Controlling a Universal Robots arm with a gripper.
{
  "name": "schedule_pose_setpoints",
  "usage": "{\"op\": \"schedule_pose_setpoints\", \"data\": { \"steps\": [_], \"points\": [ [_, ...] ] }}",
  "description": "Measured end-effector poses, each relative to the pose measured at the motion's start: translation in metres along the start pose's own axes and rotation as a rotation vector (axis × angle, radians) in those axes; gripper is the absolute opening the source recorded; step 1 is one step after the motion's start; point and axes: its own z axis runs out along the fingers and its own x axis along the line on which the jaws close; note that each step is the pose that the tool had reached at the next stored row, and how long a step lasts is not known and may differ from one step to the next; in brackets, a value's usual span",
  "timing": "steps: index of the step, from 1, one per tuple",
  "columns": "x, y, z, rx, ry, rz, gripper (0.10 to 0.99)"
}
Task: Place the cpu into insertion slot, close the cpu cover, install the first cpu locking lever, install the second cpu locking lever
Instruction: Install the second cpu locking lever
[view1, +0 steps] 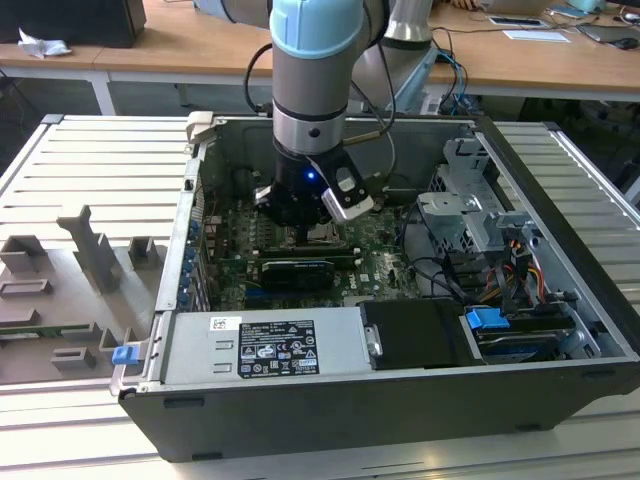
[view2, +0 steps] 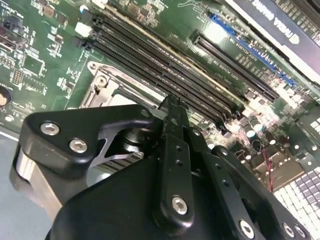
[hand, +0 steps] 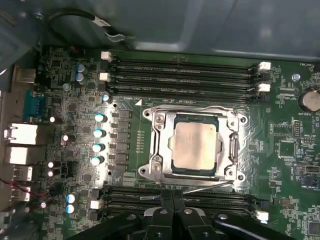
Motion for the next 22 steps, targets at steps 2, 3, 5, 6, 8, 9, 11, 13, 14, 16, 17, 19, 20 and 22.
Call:
{"op": "schedule_pose_setpoints", "data": {
  "steps": [2, 3, 5, 6, 8, 9, 11, 13, 14, 16, 17, 19, 20, 22],
  "points": [
    [0.0021, -0.0045, 0.0002, -0.019, -0.0012, 0.000, 0.106],
    [0.0032, -0.0066, 0.0002, -0.028, -0.0016, 0.000, 0.106],
    [0.0042, -0.0084, 0.0013, -0.044, -0.0017, -0.008, 0.106],
    [0.0048, -0.0090, 0.0027, -0.051, -0.0012, -0.017, 0.106],
    [0.0066, -0.0098, 0.0051, -0.057, -0.0004, -0.029, 0.106],
    [0.0085, -0.0106, 0.0067, -0.061, 0.0001, -0.034, 0.106],
    [0.0113, -0.0109, 0.0092, -0.065, 0.0001, -0.037, 0.106],
    [0.0154, -0.0110, 0.0115, -0.073, -0.0001, -0.040, 0.106],
    [0.0166, -0.0112, 0.0124, -0.077, -0.0003, -0.041, 0.106],
    [0.0171, -0.0116, 0.0146, -0.084, -0.0006, -0.043, 0.106],
    [0.0171, -0.0117, 0.0156, -0.088, -0.0009, -0.044, 0.106],
    [0.0179, -0.0121, 0.0194, -0.110, -0.0025, -0.045, 0.106],
    [0.0183, -0.0122, 0.0201, -0.116, -0.0028, -0.046, 0.106],
    [0.0196, -0.0129, 0.0213, -0.123, -0.0034, -0.047, 0.106]
  ]
}}
